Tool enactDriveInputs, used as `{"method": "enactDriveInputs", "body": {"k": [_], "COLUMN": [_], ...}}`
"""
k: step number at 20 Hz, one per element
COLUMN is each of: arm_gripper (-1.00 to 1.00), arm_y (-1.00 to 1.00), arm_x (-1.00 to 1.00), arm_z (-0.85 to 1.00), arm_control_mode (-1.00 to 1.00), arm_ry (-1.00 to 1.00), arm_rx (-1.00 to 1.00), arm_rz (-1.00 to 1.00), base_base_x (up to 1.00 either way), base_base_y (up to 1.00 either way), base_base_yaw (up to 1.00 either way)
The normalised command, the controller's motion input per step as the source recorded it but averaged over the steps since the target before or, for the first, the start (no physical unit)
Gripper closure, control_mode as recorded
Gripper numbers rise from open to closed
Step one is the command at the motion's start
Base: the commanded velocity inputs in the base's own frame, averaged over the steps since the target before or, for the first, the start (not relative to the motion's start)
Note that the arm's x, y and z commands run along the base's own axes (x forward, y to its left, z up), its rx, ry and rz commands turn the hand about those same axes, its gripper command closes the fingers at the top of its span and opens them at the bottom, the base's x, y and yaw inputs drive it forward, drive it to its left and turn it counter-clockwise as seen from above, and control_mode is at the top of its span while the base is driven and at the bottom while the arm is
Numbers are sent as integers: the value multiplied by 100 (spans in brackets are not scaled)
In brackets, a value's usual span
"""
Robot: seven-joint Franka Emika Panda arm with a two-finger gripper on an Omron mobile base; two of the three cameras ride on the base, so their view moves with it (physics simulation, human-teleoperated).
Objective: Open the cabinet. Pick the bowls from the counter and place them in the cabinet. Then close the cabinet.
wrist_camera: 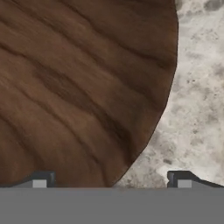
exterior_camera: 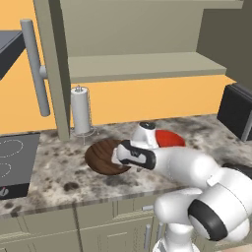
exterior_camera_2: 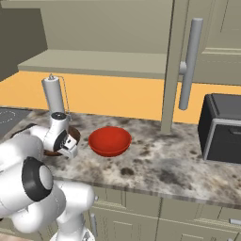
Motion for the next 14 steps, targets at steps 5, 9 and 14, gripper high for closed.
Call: {"method": "enactDriveInputs", "body": {"k": [5,9,14], "arm_gripper": [-100,-100,100], "arm_y": [5,1,5], "arm_x": [22,30,22], "arm_z": [-18,-21,-18], "arm_control_mode": [-100,-100,-100], "arm_ry": [0,0,0], "arm_rx": [0,0,0], "arm_rz": [0,0,0], "base_base_x": [0,0,0], "base_base_y": [0,0,0], "base_base_yaw": [0,0,0]}}
